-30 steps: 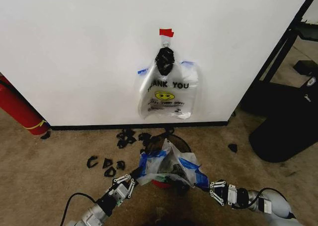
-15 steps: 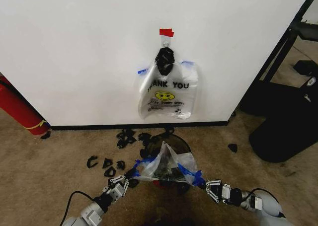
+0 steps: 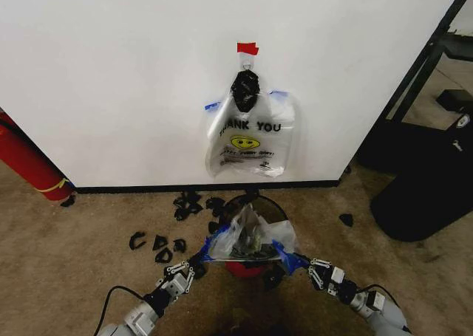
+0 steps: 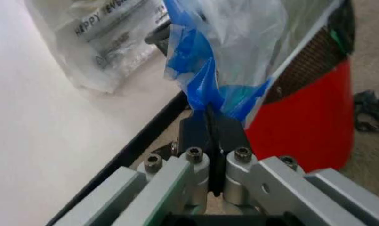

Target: Pick up the garbage bag from the wall and place it over the trash bin.

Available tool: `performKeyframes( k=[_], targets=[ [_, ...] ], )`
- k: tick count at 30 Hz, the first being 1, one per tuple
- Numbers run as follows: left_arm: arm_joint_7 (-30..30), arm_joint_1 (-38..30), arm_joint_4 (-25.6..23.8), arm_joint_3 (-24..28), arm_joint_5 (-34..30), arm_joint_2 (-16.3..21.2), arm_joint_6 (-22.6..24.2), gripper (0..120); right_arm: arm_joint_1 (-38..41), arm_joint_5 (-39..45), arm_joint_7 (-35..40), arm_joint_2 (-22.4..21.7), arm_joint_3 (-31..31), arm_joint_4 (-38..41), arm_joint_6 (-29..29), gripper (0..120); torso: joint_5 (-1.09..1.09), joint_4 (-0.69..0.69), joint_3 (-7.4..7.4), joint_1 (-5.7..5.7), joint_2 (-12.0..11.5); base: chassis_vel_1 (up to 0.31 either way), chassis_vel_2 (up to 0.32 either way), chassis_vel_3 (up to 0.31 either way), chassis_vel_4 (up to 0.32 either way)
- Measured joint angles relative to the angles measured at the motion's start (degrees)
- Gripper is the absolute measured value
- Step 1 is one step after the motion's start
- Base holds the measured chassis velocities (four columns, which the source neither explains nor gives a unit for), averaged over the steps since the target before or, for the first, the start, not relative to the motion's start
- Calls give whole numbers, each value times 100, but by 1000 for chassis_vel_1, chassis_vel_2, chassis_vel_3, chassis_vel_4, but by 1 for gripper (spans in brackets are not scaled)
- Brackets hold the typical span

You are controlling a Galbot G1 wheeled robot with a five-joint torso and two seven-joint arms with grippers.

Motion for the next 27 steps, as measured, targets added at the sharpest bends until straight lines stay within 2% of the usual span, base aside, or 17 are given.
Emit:
performKeyframes(
  k=[8, 12, 16, 17, 20, 23, 25, 27],
  targets=[
    [81, 114, -104, -14, 105, -11, -22, 0, -113, 574, 118, 156, -337, -149, -370, 0, 0, 0, 0, 0, 0, 0, 0, 0, 0],
    [74, 220, -302, -49, 105, 24, -43, 0, -176, 506, 104, 194, -334, 12, -384, 0, 1, 0, 0, 0, 0, 0, 0, 0, 0],
    [78, 395, -589, -116, 129, 108, -112, 15, -266, 274, -77, 76, -196, 323, -395, 14, 2, 1, 0, 0, 0, 0, 0, 0, 0],
    [78, 395, -589, -116, 129, 108, -112, 15, -266, 274, -77, 76, -196, 323, -395, 14, 2, 1, 0, 0, 0, 0, 0, 0, 0],
    [216, 452, -753, -209, 156, 178, -211, 26, -298, 6, -486, -123, 25, 540, -513, 25, 0, 1, 0, 0, 0, 0, 0, 0, 0],
    [493, 426, -809, -332, 103, 283, -310, 40, -309, -372, -793, -381, 277, 732, -591, 38, -1, 0, 0, 0, 0, 0, 0, 0, 0],
    [603, 412, -821, -378, 72, 311, -350, 43, -328, -385, -802, -442, 322, 800, -613, 41, -1, 0, 0, 0, 0, 0, 0, 0, 0],
    [970, 400, -894, -545, -8, 383, -500, 52, -424, -337, -803, -577, 466, 1069, -663, 50, 0, 0, 0, 0, 0, 0, 0, 0, 0]
  ],
)
